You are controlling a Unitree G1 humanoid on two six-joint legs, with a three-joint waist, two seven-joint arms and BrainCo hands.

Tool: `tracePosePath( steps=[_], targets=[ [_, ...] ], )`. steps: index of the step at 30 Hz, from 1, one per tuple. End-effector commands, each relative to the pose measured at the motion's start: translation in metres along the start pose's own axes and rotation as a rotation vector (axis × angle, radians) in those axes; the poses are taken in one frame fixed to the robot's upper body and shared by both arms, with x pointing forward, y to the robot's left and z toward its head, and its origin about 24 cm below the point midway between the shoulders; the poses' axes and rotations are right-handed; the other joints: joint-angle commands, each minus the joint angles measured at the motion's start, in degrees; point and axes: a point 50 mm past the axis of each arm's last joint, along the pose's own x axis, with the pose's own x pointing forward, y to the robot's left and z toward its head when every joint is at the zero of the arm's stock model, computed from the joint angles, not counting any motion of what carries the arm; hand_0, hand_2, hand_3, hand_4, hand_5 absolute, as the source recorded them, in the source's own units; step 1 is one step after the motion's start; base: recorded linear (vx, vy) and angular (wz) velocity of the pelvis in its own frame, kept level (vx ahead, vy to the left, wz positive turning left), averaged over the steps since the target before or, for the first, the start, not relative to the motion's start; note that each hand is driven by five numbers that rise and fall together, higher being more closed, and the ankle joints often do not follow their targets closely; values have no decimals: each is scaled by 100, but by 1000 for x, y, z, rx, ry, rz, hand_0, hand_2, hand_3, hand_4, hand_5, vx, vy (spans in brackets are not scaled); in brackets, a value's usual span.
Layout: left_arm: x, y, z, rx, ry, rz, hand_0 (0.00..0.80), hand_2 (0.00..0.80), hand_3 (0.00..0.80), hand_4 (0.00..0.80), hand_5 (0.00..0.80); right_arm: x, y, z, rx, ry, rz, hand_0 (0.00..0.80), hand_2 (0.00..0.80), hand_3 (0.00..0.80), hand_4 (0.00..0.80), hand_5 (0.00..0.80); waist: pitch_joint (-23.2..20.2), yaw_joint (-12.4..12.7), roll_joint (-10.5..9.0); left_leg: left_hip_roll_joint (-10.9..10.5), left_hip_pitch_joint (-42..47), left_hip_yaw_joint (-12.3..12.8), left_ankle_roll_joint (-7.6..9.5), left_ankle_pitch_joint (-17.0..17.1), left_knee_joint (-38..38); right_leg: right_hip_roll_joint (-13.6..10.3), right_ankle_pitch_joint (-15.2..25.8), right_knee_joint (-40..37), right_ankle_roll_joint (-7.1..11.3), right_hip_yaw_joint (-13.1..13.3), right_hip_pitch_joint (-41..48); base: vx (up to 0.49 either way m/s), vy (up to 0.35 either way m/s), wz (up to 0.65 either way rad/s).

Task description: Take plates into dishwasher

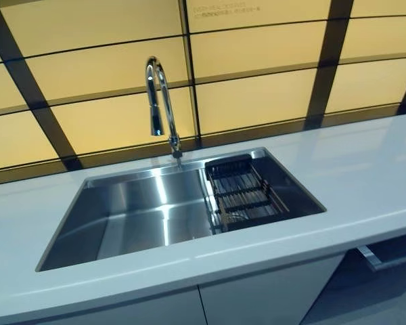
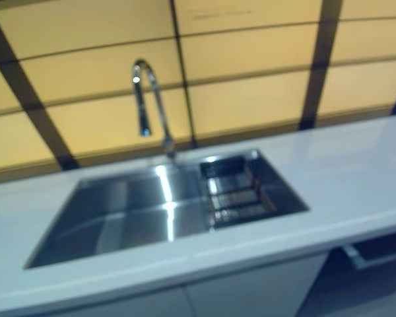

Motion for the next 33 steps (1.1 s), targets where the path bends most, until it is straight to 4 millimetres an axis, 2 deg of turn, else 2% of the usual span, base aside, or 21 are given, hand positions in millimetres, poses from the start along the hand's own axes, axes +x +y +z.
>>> tracePosePath(
  steps=[1,3,4,6,7,8,9,10,12,13,15,18,21,22,27,33],
  targets=[
    [4,7,30,22,-109,5,0,0,0,0,0,1,-16,12,46,-31,-65,0,0,0,0,0,-66,-72,37,104,888,239,-11,-1397,456,552,533,-159,-222,-269,-634,-236,464,51],
    [5,8,43,59,-160,3,0,0,0,0,0,1,-12,5,72,-10,-64,0,0,0,0,0,-47,-173,46,38,1112,244,113,-1421,-65,468,765,-70,6,-241,-855,-224,447,51],
    [6,8,57,113,-185,-4,0,0,0,0,0,1,-6,0,99,4,-65,0,0,0,0,0,13,-195,7,-101,1152,82,177,-1400,-313,358,1057,-67,227,-182,-989,-169,330,27],
    [6,7,61,164,-180,-14,0,0,0,0,0,1,-2,-1,124,2,-54,0,0,0,0,0,58,-187,-39,-186,1119,-26,236,-1398,-348,289,1207,-20,291,-143,-1058,-169,286,38],
    [6,8,59,196,-170,-10,0,0,0,0,0,1,-1,0,130,-9,-42,0,0,0,0,0,89,-204,-59,-247,1106,-115,287,-1398,-385,188,1375,96,347,-19,-1210,-199,285,49],
    [7,11,57,212,-155,2,0,0,0,0,0,1,2,2,127,-18,-28,0,0,0,0,0,121,-266,-52,-260,1095,-248,328,-1372,-417,151,1396,265,337,294,-1385,-243,270,35],
    [7,16,53,208,-116,11,0,0,0,0,0,1,8,1,134,-17,-10,0,0,0,0,0,175,-477,-81,-344,999,-501,439,-1157,-539,197,1354,342,215,958,-1630,-220,218,28],
    [8,19,51,210,-92,11,0,0,0,0,0,1,12,-3,157,-7,2,0,0,0,0,0,165,-596,-65,-351,921,-703,497,-1061,-588,304,1241,399,176,1438,-1692,-190,171,55],
    [8,23,48,234,-67,11,0,0,0,0,0,1,19,-7,184,4,14,0,0,0,0,0,130,-688,-64,-384,802,-875,589,-970,-622,450,1085,649,110,1922,-1674,-101,94,94],
    [8,24,48,237,-62,11,0,0,0,0,0,1,19,-7,187,4,16,0,0,0,0,0,111,-702,-75,-398,766,-895,602,-950,-623,457,1078,672,103,1964,-1681,-100,52,93],
    [8,27,44,240,-40,18,0,0,0,0,0,1,27,-12,201,19,35,0,0,0,0,0,37,-730,-103,-426,645,-938,685,-898,-618,578,888,844,41,2235,-1517,-99,14,80],
    [9,27,39,211,-16,27,0,0,0,0,0,1,38,-18,218,40,59,0,0,0,0,0,-60,-696,-135,-439,588,-946,741,-851,-685,719,602,845,-38,2337,-1245,-67,-42,26],
    [9,24,33,203,5,25,0,0,0,0,0,0,48,-23,225,56,84,0,0,0,0,0,-188,-609,-176,-441,549,-872,741,-810,-749,863,243,483,-95,2245,-864,-67,-138,-15],
    [8,23,31,177,5,26,0,0,0,0,0,0,52,-23,211,60,96,0,0,0,0,0,-226,-582,-199,-441,552,-832,711,-821,-763,902,228,275,-106,2197,-789,-65,-152,-15],
    [8,19,30,117,-5,18,0,0,0,0,0,1,53,-14,201,49,111,0,0,0,0,0,-285,-574,-216,-396,564,-792,614,-789,-790,1105,211,-115,-231,2309,-559,-68,-165,-14],
    [9,7,37,119,-24,-25,0,0,0,0,0,2,56,-14,213,73,147,0,0,0,0,0,-386,-623,-227,-281,588,-545,476,-691,-790,1335,121,-330,-402,2320,-359,-42,-115,-11]
  ],
)
